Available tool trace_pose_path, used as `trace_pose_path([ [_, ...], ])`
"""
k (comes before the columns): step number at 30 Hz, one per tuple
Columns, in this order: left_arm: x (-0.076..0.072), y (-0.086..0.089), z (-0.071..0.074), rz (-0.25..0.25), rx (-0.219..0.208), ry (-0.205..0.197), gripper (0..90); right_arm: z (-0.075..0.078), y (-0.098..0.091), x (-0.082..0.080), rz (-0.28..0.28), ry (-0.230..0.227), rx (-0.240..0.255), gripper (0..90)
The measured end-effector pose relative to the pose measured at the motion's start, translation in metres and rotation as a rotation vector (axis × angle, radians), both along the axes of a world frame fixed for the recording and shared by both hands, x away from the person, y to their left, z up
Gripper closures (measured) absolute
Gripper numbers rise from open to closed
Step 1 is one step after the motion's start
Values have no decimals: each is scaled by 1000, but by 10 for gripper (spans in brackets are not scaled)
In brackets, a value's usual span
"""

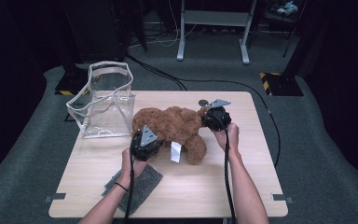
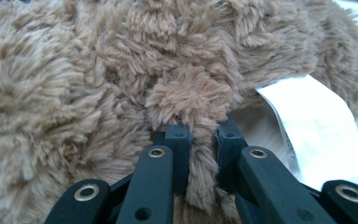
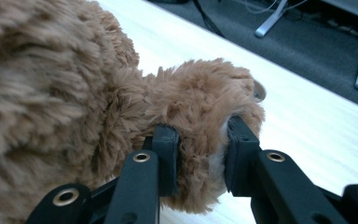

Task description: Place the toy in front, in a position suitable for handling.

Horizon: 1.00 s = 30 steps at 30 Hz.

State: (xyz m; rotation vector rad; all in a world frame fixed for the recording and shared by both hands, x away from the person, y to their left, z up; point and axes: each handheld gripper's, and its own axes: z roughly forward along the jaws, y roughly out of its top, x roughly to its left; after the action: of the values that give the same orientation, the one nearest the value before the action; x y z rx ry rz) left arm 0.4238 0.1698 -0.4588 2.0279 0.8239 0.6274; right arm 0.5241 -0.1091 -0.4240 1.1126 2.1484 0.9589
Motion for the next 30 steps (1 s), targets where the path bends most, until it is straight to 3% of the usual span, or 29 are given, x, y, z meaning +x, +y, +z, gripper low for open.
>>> trace_pose_path([
  [7, 6, 1, -29, 26, 0, 118, 787, -36, 12, 16, -16, 98, -10, 679],
  [12, 9, 1, -35, 29, -15, 154, 754, -53, 8, 17, -33, 164, 3, 605],
  [14, 9, 2, -35, 26, -16, 165, 736, -55, 8, 17, -42, 179, 5, 560],
  [18, 8, 3, -31, 19, -30, 195, 490, -51, -2, 14, -42, 192, 49, 377],
  [20, 8, 4, -29, 26, -27, 190, 362, -49, -5, 13, -40, 184, 62, 344],
  [21, 7, 6, -28, 24, -26, 197, 362, -46, -8, 10, -44, 179, 72, 299],
  [22, 6, 8, -27, 30, -42, 206, 286, -41, -15, 6, -39, 178, 95, 219],
  [30, -5, 29, -18, 45, -39, 240, 161, -31, -35, -17, -13, 198, 130, 131],
])
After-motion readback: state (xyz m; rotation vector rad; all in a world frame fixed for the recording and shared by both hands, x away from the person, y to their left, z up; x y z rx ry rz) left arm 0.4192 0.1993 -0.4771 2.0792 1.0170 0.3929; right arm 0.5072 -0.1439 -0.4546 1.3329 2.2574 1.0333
